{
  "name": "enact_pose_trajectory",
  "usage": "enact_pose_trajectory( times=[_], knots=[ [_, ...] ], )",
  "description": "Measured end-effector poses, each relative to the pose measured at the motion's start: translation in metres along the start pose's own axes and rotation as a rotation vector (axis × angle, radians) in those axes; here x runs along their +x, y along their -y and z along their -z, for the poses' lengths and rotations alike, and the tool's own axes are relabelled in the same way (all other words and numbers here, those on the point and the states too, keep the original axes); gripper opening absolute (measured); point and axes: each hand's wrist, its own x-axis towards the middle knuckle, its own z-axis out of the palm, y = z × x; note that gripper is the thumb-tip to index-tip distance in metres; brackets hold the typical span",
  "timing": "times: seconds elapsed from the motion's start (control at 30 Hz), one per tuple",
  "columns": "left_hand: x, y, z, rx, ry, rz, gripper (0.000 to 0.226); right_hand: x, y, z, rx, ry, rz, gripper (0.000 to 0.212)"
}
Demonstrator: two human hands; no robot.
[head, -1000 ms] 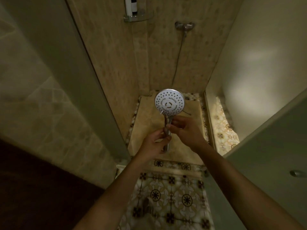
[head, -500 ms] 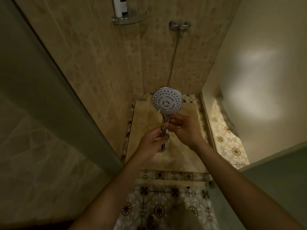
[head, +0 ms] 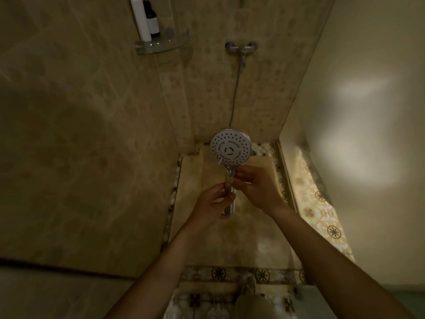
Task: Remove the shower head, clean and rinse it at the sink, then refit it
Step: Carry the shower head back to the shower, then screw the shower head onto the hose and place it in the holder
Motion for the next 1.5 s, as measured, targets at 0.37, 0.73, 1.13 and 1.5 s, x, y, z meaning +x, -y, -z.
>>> enact_pose_trajectory(
  times=[0.37,0.73,1.13,1.5],
  knots=[
    [0.143,-0.07,-0.088,0.007,-0.036,0.024,0.03,0.118,-0.026,0.128,0.03,0.002,0.014,0.029],
    [0.207,-0.109,-0.117,0.059,0.013,-0.035,0.032,0.177,-0.038,0.178,-0.016,-0.04,-0.026,0.019],
    [0.287,-0.125,-0.086,0.096,0.105,-0.031,0.029,0.248,-0.048,0.171,0.016,-0.101,-0.042,0.026],
    [0.413,-0.145,-0.031,0.233,0.266,-0.071,0.022,0.351,-0.071,0.153,0.067,-0.265,-0.159,0.022]
  ],
)
